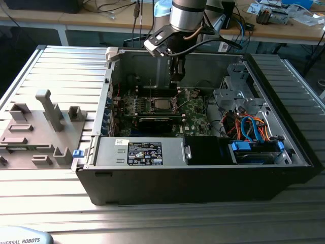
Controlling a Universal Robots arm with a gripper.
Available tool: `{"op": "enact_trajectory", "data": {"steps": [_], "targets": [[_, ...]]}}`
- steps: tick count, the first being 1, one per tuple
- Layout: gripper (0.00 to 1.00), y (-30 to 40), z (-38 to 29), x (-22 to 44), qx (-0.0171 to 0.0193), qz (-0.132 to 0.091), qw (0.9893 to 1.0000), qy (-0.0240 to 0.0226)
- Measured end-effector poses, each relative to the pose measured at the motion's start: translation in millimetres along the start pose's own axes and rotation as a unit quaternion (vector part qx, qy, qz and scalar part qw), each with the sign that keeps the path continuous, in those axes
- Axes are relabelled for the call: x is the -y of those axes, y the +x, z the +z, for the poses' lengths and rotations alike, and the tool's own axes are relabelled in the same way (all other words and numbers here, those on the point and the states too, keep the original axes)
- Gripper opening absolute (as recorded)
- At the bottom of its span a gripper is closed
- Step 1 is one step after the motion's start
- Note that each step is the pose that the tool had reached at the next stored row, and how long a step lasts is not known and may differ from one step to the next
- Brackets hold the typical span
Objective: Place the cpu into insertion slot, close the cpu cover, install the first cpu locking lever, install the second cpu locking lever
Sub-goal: 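Close the cpu cover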
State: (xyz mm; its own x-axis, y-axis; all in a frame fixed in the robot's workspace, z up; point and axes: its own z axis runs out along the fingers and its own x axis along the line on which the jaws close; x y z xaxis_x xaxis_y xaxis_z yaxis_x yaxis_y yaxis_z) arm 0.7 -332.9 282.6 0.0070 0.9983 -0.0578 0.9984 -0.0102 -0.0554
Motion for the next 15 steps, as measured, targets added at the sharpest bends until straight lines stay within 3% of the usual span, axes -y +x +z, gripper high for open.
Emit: {"op": "enact_trajectory", "data": {"steps": [15], "targets": [[0.11, 0.1, 0.3, -4.3, 0.0001, 0.000, 1.0000, 0.0000]]}}
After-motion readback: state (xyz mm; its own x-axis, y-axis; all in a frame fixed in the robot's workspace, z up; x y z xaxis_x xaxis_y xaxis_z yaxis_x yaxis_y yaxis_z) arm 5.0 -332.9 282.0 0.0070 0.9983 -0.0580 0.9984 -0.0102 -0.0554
